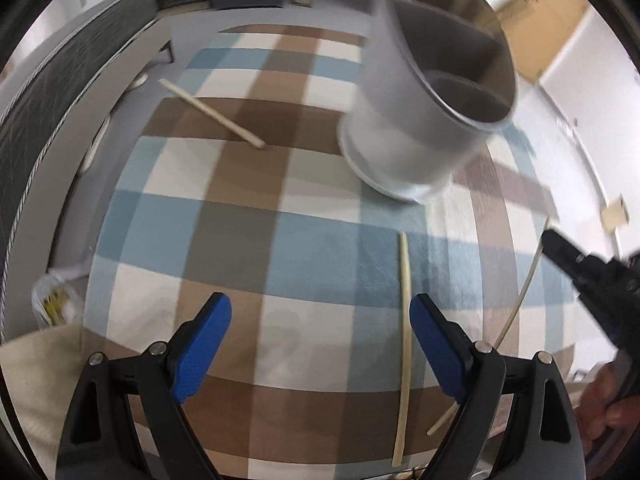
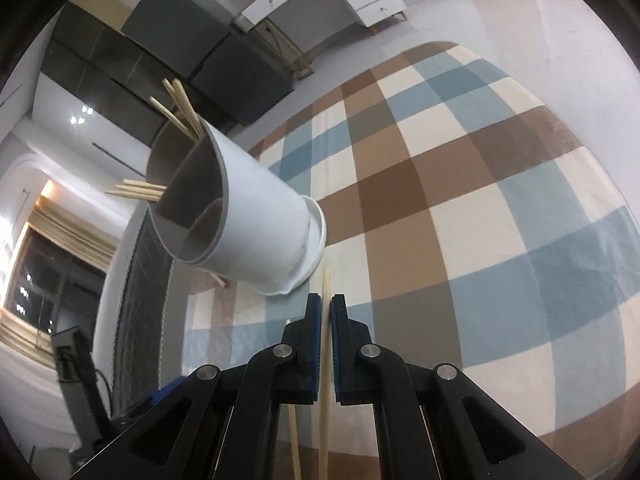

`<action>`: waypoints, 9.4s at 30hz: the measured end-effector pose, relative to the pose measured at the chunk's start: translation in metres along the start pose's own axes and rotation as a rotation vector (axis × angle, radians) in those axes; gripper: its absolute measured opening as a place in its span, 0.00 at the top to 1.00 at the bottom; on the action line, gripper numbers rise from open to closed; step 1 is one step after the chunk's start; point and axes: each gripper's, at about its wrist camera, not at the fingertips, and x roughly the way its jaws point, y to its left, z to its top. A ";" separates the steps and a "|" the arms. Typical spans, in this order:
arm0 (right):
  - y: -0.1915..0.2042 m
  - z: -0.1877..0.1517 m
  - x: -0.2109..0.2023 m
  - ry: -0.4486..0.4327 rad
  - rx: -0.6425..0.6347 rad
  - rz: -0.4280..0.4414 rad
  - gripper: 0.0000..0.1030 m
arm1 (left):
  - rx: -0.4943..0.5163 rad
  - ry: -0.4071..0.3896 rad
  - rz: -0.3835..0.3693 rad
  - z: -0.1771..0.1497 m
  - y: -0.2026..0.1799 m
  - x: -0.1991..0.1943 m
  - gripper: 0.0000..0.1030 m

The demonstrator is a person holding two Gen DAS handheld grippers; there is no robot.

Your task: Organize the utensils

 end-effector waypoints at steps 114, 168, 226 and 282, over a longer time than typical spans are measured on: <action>0.125 0.025 -0.111 -0.451 -0.400 -0.084 0.97 | 0.127 -0.381 -0.299 0.069 -0.023 -0.163 1.00; 0.156 0.088 -0.017 -0.304 -0.601 -0.040 0.74 | 0.004 -0.320 -0.433 0.170 0.006 -0.114 0.59; 0.099 -0.008 0.005 -0.104 -0.518 0.059 0.34 | -0.631 -0.009 -0.268 0.180 0.236 0.096 1.00; 0.103 0.108 -0.030 -0.246 -0.299 0.026 0.41 | 0.056 -0.602 -0.278 0.188 -0.005 -0.148 1.00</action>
